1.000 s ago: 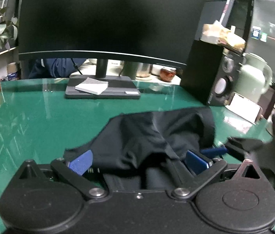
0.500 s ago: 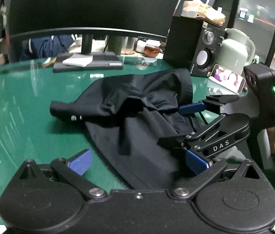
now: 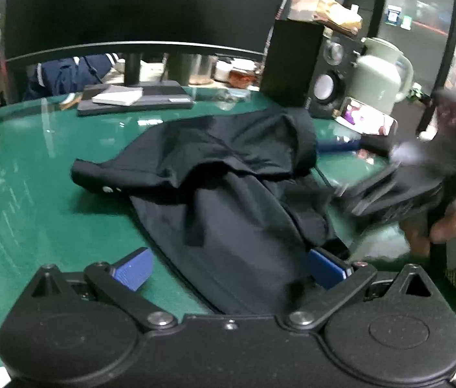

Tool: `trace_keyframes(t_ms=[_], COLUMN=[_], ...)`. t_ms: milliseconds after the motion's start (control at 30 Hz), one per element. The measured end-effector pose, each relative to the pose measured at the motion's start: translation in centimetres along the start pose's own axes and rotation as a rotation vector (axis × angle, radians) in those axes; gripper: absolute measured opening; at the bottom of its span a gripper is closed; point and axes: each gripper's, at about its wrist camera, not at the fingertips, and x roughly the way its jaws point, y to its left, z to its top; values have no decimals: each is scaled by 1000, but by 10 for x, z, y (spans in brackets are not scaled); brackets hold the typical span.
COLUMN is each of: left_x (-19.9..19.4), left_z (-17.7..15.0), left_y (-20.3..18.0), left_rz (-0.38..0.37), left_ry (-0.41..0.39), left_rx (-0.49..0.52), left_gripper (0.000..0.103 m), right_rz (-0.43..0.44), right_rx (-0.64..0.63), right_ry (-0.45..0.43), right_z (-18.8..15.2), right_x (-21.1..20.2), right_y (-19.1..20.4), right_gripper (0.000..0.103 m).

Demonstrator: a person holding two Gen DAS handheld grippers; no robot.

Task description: Fold clothes

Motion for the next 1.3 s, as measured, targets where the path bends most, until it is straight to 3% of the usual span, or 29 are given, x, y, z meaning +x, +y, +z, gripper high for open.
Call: trace_keyframes(t_ms=[133, 167, 233, 333, 400, 433, 467, 500, 533, 567, 633, 700, 767, 833, 867, 933, 967, 1033, 1100, 1200, 1267, 1300], left_x=[18, 20, 24, 21, 21, 19, 17, 17, 18, 16, 7, -8, -23, -35, -39, -41, -41, -42, -45, -37, -25, -21], left_z=[0, 0, 1, 1, 1, 2, 4, 5, 5, 6, 11, 20, 33, 45, 50, 56, 58, 56, 45, 25, 12, 9], left_y=[-18, -20, -26, -21, -17, -8, 3, 12, 14, 23, 43, 63, 82, 100, 107, 116, 118, 112, 91, 47, 15, 3], left_rz=[4, 12, 28, 18, 19, 24, 26, 29, 30, 35, 119, 209, 266, 322, 349, 380, 358, 319, 284, 154, 66, 49], left_ry=[18, 17, 19, -1, -10, -24, -31, -30, -31, -39, -81, -144, -220, -299, -329, -341, -330, -308, -277, -168, -87, -64], left_rx=[62, 74, 106, 95, 85, 52, 9, -24, -35, -67, -102, -134, -186, -243, -263, -301, -307, -290, -220, -99, -6, 37], left_gripper=[103, 102, 101, 81, 51, 42, 23, 14, 14, 11, 10, 9, 9, 9, 10, 12, 19, 37, 61, 66, 66, 66], right_rz=[-23, -25, -16, -23, -11, 10, 38, 58, 69, 91, 159, 226, 233, 202, 158, 26, -56, -145, -182, -121, -82, -56], right_rx=[-56, -77, -131, -214, -198, -128, -34, 55, 121, 175, 277, 409, 502, 627, 669, 759, 781, 731, 508, 173, 75, -11], right_ry=[-33, -10, 76, 188, 196, 215, 237, 253, 256, 244, 200, 81, -25, -156, -182, -226, -218, -171, -133, -79, -53, -32], right_z=[9, 11, 13, 11, 13, 16, 19, 22, 23, 24, 25, 30, 31, 27, 22, 7, -1, -11, -12, -4, 1, 4], right_x=[-5, 2, 25, 63, 78, 83, 86, 88, 86, 82, 68, 33, 3, -34, -43, -63, -69, -68, -61, -39, -23, -12], right_y=[-10, -11, -11, -9, -11, -16, -23, -29, -34, -38, -45, -55, -66, -83, -89, -103, -108, -103, -77, -35, -23, -14], right_gripper=[99, 95, 76, 70, 68, 53, 38, 16, 8, 6, 4, 3, 2, 2, 2, 3, 4, 7, 9, 14, 18, 26])
